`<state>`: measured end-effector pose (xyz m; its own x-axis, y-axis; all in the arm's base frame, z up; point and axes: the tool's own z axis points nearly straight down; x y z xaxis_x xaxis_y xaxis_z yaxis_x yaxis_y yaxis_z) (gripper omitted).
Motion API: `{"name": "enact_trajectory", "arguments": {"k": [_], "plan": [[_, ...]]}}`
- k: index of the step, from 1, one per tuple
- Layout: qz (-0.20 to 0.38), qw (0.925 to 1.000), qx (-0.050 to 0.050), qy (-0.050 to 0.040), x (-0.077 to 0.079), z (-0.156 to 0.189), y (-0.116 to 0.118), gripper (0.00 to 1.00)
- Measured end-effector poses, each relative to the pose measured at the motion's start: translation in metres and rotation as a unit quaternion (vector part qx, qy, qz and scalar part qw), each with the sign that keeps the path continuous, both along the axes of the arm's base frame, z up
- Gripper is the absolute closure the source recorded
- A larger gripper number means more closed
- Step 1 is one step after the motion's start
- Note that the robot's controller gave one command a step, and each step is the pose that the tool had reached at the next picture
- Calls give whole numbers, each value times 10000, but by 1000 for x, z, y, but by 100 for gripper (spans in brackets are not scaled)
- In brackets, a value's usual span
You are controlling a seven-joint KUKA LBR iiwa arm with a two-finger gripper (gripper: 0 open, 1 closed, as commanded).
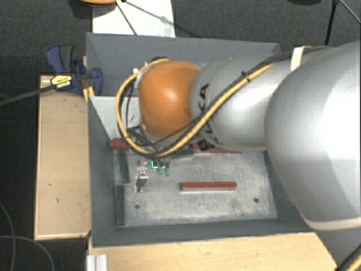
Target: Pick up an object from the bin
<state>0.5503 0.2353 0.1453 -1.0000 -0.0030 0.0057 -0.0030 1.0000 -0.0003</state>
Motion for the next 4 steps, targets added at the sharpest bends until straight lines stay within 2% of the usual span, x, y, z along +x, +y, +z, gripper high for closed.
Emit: {"name": "enact_trajectory", "arguments": {"k": [1,2,3,4], "plan": [[-26,10000,10,-38,2,4,-1,0],[1619,9868,14,-60,12,-42,10,0],[2252,9743,16,-33,16,-36,13,0],[3705,9288,16,-55,31,-38,17,0]]}}
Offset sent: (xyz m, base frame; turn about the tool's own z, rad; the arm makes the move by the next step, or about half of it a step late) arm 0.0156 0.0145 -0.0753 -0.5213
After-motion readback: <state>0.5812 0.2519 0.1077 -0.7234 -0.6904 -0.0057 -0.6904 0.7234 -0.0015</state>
